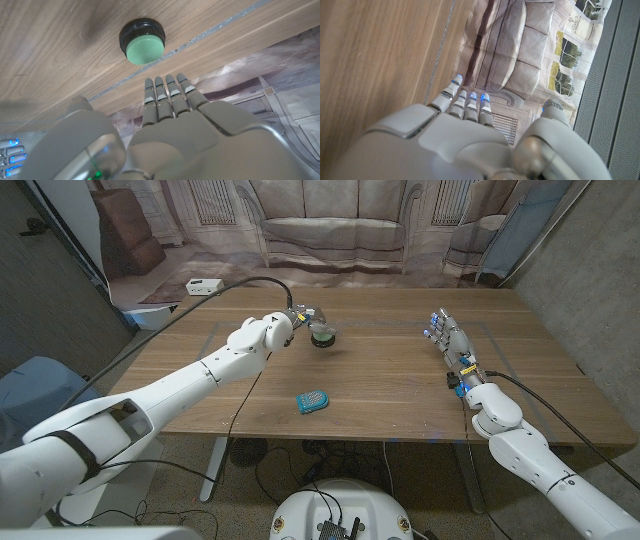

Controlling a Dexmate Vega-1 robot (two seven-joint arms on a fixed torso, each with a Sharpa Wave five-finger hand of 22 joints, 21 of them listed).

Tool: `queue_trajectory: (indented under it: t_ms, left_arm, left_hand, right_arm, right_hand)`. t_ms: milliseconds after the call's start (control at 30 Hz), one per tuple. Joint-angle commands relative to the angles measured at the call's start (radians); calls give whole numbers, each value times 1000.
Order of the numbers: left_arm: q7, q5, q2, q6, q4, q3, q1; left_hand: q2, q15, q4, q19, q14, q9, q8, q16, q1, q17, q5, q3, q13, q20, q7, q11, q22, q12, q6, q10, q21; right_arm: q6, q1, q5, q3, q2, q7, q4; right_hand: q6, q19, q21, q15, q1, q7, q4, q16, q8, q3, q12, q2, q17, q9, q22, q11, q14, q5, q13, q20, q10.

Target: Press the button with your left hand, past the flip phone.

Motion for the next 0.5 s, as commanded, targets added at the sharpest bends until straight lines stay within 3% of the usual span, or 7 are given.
queue_trajectory:
  t_ms: [33,500]
  left_arm:
    - [56,-3,21,27,-65,-41,49]
    - [169,-216,54,-30,-123,-188,160]
  left_hand:
    - [15,6,-6,-11,2,0,-6,-3,3,1,-1,4,3,1,-4,4,2,-5,-13,-3,-8]
    - [24,9,-9,10,-3,0,-17,-5,9,1,-2,8,3,5,6,11,2,-11,-51,-10,-3]
  right_arm:
    - [7,-3,-1,0,5,3,5]
    - [23,-1,-4,0,6,13,17]
  right_hand:
    - [7,10,-4,3,4,1,-7,-1,3,-1,-2,3,2,2,6,0,10,-7,2,3,10]
    - [5,11,-6,1,4,-1,-7,-1,1,-3,-3,2,2,2,6,-1,9,-8,3,4,11]
